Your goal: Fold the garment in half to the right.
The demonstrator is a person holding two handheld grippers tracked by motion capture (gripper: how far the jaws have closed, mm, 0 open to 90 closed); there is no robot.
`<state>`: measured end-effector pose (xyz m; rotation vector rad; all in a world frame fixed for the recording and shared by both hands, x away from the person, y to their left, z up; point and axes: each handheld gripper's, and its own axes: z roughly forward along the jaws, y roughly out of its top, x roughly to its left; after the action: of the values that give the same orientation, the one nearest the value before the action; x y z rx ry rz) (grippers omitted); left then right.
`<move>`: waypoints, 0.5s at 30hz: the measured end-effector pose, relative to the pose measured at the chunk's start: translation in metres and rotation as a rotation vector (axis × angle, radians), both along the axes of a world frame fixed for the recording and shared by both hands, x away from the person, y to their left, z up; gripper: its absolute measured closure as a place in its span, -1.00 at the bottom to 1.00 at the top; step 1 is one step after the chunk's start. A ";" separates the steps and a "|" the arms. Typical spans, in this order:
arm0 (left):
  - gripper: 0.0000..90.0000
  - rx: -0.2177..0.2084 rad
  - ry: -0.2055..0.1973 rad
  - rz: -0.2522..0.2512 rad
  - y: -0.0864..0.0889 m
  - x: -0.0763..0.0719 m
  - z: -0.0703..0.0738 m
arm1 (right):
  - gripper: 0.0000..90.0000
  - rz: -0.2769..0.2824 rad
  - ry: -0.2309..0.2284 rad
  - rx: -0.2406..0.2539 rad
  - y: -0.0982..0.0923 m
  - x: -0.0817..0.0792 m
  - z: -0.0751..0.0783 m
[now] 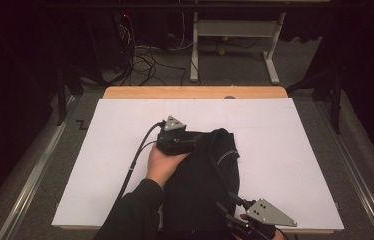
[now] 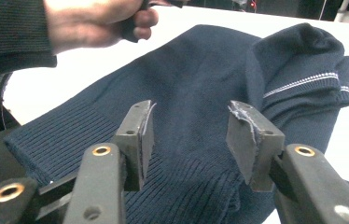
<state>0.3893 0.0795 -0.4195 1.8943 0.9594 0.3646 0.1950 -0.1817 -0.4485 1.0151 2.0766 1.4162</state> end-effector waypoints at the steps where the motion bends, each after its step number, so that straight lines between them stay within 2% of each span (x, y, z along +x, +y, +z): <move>1: -0.41 -0.002 -0.004 0.002 0.006 -0.003 -0.002 | 0.19 -0.001 0.000 -0.002 0.001 0.000 0.000; 5: -0.52 -0.015 -0.012 0.004 0.028 -0.017 -0.011 | 0.19 0.006 0.005 -0.010 0.004 0.001 -0.002; 7: -0.60 -0.010 0.002 -0.005 0.037 -0.025 -0.016 | 0.21 0.007 0.008 -0.013 0.005 0.000 -0.003; 10: -0.69 -0.006 -0.002 -0.016 0.048 -0.036 -0.022 | 0.23 0.006 0.012 -0.016 0.005 0.001 -0.004; 15: -0.77 -0.041 0.024 -0.006 0.076 -0.049 -0.032 | 0.24 0.004 0.006 -0.014 0.003 0.000 -0.003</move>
<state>0.3408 0.1556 -0.4515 1.8672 0.9700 0.3172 0.1951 -0.1788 -0.4518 1.0111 2.0909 1.4006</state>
